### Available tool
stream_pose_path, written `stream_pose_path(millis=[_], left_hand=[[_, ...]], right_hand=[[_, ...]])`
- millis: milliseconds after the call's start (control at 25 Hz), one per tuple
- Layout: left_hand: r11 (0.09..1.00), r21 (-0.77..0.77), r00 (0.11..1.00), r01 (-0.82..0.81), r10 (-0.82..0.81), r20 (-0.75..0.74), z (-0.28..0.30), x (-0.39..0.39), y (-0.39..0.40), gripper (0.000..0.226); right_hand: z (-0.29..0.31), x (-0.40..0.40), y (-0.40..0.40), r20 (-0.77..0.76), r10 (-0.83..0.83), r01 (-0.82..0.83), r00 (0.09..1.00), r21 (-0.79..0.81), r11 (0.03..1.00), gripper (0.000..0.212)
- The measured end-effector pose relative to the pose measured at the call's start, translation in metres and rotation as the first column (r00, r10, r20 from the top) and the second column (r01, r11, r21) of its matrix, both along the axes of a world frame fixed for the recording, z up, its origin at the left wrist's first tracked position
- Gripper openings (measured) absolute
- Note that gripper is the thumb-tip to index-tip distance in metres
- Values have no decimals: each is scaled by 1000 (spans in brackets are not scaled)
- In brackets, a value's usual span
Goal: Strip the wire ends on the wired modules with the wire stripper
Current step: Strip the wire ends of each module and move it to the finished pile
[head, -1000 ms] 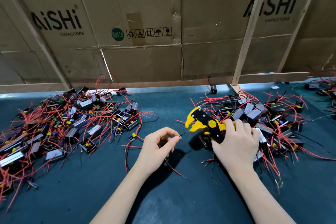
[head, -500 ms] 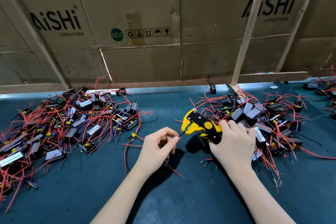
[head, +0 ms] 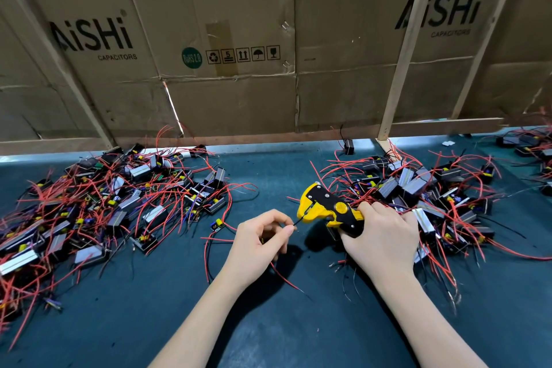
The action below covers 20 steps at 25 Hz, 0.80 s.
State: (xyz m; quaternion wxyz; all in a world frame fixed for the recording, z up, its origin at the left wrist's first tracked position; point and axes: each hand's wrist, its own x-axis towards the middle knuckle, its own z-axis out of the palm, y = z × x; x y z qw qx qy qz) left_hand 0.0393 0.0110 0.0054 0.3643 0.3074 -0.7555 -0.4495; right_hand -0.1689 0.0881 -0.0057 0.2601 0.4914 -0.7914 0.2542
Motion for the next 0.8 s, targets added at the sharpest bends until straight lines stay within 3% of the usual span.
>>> stream_pose_path(millis=[280, 360, 480, 800], left_hand=[[999, 19, 998, 48, -48, 29, 6, 3, 2, 7], [980, 34, 974, 194, -196, 110, 11, 11, -1, 7], [916, -15, 873, 402, -378, 308, 18, 29, -10, 28], [859, -293, 850, 420, -260, 458, 18, 20, -9, 10]], right_hand=[[0, 1, 0, 14, 13, -12, 1000, -29, 1000, 43], [1, 2, 0, 14, 6, -5, 1000, -52, 999, 47], [-2, 1, 1, -23, -26, 24, 999, -82, 996, 45], [-10, -9, 0, -42, -82, 77, 996, -104, 992, 51]])
